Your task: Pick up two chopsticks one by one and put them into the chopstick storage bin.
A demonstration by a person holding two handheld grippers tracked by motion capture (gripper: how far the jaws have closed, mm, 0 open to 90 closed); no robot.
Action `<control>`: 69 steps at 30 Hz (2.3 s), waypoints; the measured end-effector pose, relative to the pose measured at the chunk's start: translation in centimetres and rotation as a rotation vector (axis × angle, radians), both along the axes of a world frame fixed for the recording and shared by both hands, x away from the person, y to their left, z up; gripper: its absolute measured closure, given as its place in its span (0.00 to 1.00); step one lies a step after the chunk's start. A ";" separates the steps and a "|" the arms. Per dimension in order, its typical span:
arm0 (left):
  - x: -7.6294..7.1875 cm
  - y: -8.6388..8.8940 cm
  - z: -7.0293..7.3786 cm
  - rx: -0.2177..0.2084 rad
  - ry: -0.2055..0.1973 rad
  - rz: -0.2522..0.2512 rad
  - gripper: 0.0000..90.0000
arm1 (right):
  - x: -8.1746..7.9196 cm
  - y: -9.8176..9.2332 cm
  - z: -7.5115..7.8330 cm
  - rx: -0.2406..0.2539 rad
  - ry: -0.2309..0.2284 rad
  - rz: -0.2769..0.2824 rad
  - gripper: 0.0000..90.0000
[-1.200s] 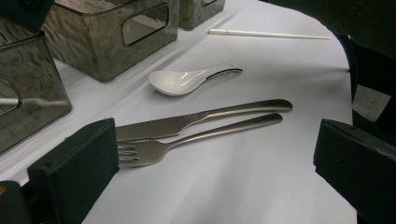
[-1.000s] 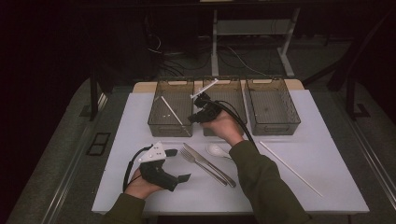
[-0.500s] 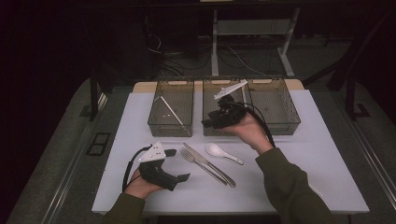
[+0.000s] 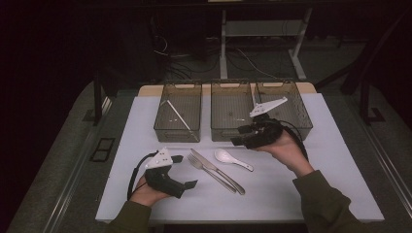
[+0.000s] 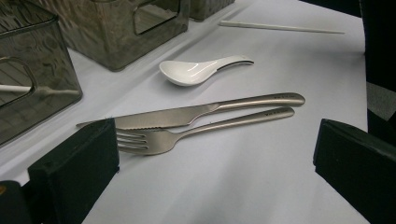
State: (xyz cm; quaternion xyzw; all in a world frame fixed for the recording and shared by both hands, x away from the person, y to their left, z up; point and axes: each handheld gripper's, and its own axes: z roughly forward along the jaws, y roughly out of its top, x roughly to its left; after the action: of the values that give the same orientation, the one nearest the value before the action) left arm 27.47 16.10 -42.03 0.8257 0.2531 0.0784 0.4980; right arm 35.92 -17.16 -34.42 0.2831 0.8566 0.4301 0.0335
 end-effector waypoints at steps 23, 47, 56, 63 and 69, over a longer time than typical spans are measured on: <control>-0.1 0.0 -0.1 0.007 0.008 0.017 0.00 | -5.0 -10.1 -3.7 -0.073 0.003 -0.168 0.54; -0.1 0.0 -0.1 0.018 0.006 0.007 0.00 | -6.6 -15.6 -7.6 -0.199 0.090 -0.314 0.80; -0.1 0.0 -0.1 0.016 0.007 0.006 0.00 | -6.2 -15.7 -8.8 -0.262 0.119 -0.311 0.85; -0.1 0.0 -0.1 0.016 0.008 0.005 0.00 | -6.2 -15.4 -9.1 -0.287 0.124 -0.299 0.89; -0.1 -0.1 -0.1 0.016 0.011 0.007 0.00 | -6.4 -15.2 -9.3 -0.314 0.104 -0.295 0.89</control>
State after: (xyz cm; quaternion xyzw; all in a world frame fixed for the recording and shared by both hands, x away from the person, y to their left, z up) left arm 27.35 16.05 -42.15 0.8294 0.2579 0.0776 0.4895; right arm 29.55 -32.31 -43.69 0.4185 0.8629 0.2669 0.0956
